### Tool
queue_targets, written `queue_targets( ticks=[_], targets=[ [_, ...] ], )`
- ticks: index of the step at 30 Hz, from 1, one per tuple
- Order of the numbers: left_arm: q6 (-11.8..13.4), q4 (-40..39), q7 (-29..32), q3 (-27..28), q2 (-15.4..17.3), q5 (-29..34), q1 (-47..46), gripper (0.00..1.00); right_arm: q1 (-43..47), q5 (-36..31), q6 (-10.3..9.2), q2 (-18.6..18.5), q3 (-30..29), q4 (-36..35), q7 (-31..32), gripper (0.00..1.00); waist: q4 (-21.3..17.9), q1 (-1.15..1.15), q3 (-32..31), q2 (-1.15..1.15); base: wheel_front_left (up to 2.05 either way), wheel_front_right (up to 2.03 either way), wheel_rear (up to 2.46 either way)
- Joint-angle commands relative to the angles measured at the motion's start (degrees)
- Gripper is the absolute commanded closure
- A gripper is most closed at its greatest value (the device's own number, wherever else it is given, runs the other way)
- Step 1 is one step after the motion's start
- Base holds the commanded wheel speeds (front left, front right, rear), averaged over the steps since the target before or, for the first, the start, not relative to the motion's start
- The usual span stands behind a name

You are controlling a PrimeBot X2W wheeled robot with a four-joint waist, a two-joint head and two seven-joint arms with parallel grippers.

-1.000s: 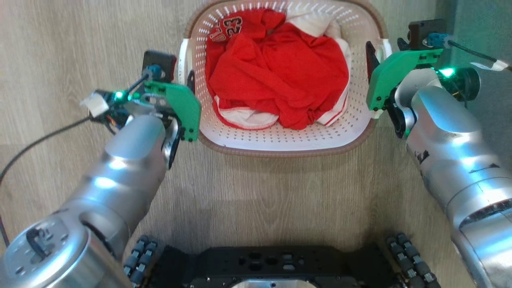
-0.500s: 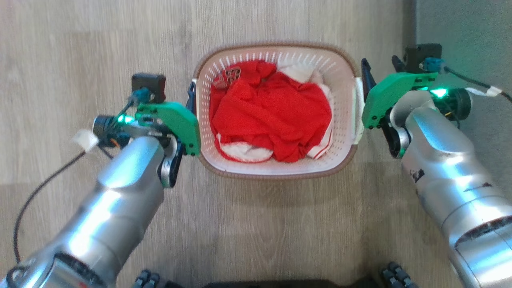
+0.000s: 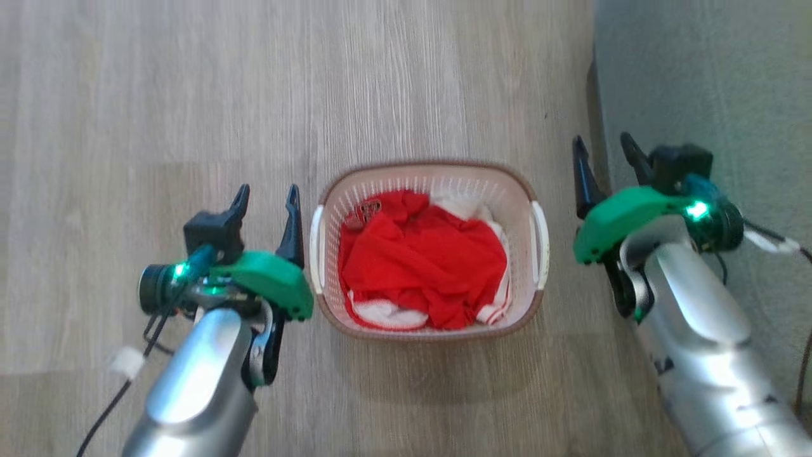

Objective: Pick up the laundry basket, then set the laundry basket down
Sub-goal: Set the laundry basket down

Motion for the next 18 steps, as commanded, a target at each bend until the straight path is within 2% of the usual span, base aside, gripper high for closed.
queue_targets(
  ticks=[1, 11, 18],
  targets=[
    [-1.0, -4.9, -0.7, 4.5, 0.4, 2.5, 2.2, 0.00, 2.9, -1.0, -0.10, 1.0, -0.4, -4.9, -0.7, 0.00, 0.6, 0.01, -4.4, -0.01, 0.00, 0.00, 0.00],
    [-4.6, -16.7, -0.7, 13.8, -1.9, 9.8, 13.4, 0.00, 14.4, -1.6, -0.10, 1.0, -3.8, -17.7, -0.7, 0.00, 1.0, 0.01, -11.3, -0.01, 0.00, 0.00, 0.00],
    [-5.4, -23.7, -0.7, 18.5, -3.1, 12.7, 20.4, 0.00, 21.1, -2.4, -0.10, 1.0, -4.7, -23.3, -0.7, 0.00, 1.3, 0.01, -15.1, -0.01, 0.00, 0.00, 0.00]
  ],
)
